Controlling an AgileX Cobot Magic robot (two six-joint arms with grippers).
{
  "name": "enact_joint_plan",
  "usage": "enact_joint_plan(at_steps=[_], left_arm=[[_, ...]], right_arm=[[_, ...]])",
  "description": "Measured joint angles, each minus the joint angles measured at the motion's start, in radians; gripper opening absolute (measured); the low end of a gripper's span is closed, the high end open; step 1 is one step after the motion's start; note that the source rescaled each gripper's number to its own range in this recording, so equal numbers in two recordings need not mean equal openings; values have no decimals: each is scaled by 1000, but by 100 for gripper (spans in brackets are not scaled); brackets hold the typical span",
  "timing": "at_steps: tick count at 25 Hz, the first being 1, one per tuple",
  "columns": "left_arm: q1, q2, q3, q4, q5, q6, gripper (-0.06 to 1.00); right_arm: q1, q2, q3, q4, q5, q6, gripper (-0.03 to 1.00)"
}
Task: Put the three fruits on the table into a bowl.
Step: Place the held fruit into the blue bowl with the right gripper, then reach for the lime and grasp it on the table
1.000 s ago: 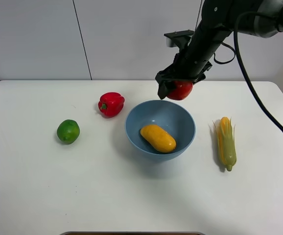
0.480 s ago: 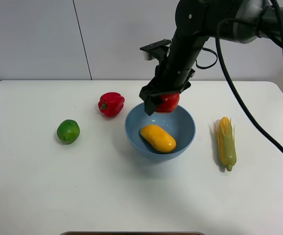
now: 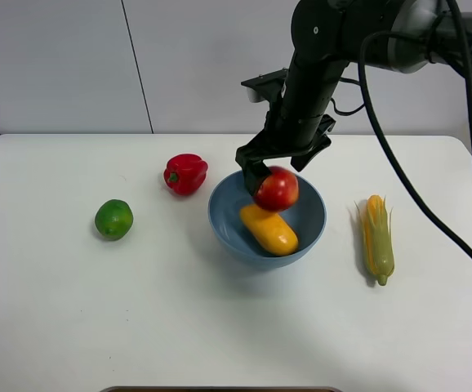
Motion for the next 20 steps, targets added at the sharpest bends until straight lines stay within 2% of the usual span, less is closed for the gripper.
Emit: enact_joint_plan(at_steps=[12,20], left_arm=[[0,0,0,0,0,0,100],[0,0,0,0,0,0,100]], right_arm=[[0,-12,0,-4,53,5,78],[0,-139,0,-10,67,5,78]])
